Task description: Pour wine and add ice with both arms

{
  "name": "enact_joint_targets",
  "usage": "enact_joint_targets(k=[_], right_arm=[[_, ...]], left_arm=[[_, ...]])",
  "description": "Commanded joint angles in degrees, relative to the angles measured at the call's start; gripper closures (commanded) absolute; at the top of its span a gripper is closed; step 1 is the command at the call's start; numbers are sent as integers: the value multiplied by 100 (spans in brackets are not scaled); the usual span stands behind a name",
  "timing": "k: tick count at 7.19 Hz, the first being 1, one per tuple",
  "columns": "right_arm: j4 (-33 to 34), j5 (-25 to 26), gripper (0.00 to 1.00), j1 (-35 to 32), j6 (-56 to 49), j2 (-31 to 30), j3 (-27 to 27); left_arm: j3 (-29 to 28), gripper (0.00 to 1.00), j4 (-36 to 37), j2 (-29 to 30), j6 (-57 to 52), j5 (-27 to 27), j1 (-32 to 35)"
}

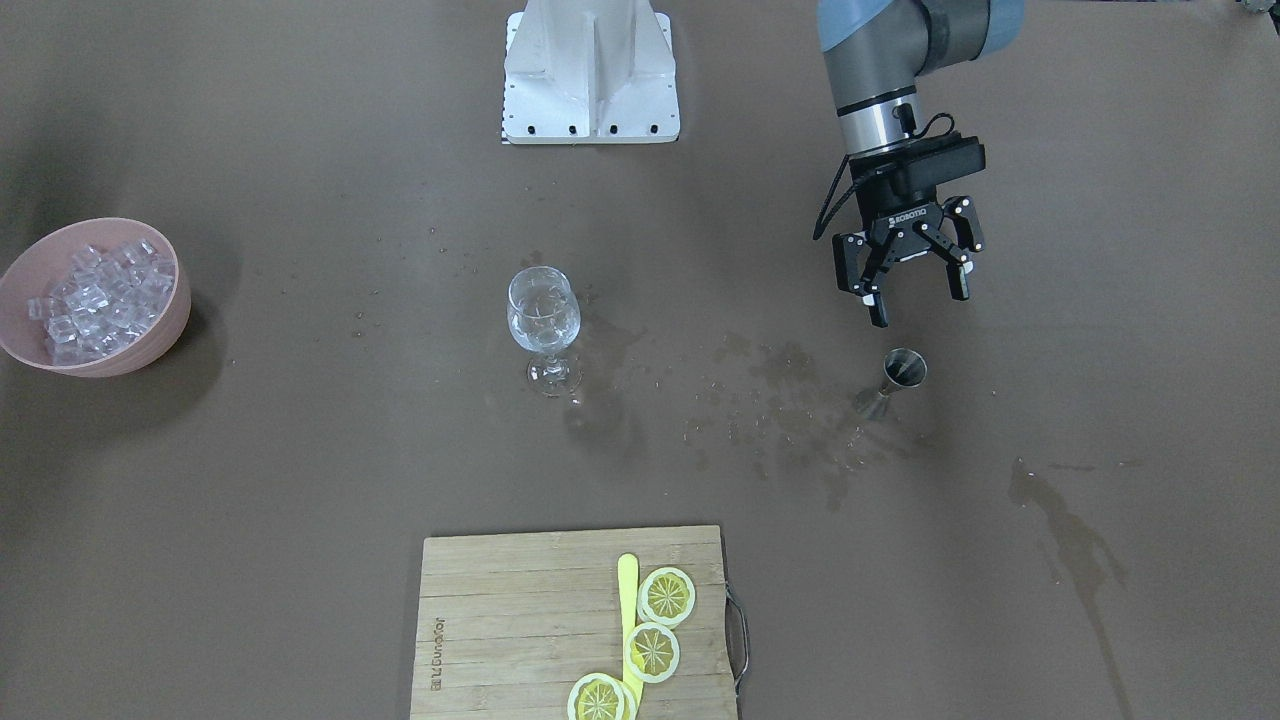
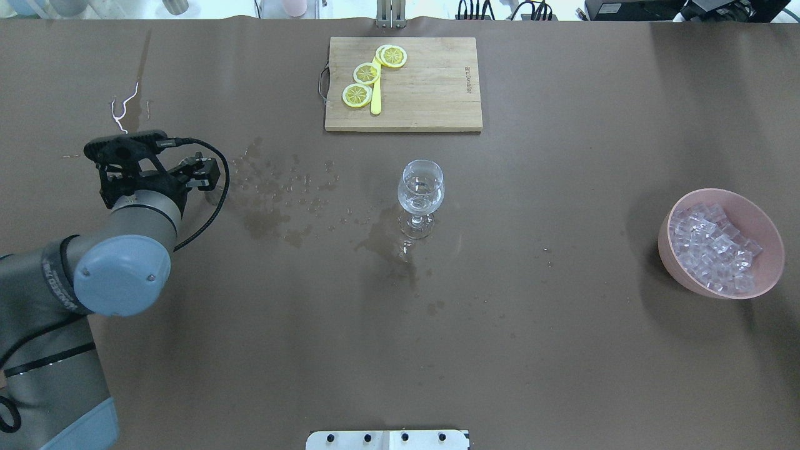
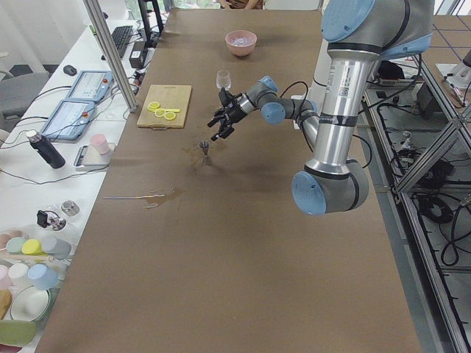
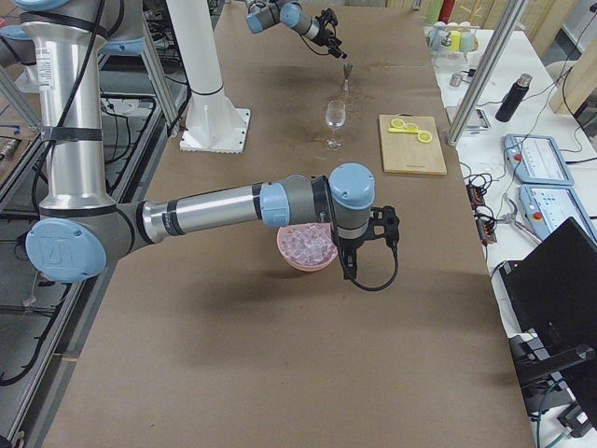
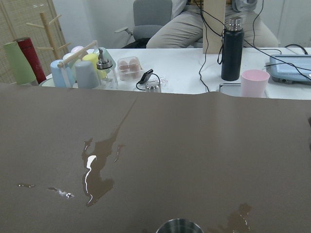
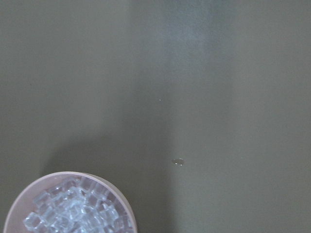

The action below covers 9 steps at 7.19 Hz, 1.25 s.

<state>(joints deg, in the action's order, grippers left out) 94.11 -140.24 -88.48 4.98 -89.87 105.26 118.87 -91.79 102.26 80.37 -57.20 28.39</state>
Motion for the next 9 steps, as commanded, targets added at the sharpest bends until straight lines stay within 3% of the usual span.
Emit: enact_joint_targets(k=[1,2,4,6,7,9], right_arm=[[-7,-29,0,461,381,-4,564],[-25,-21,0,681,520,-4,687],[-120,145,0,1155,873,-21,907],[-1021,601,0,1770,865,-475,908],[-1531,977,0,2103,882,-783,900],[-1668,1173,0,2491,865,-909,865]], left_arm=[[198,2,-14,39,-1045,-1654,1049],[32,2,-23,153,-1894,-2289,1672],[-686,2,-58,373,-3433,-4176,2825],[-1111,2,11,575,-4238,-4807,3470],[-1295,2,82,715,-4241,-4826,3602],[-1411,2,30,743,-4241,-4827,3603]])
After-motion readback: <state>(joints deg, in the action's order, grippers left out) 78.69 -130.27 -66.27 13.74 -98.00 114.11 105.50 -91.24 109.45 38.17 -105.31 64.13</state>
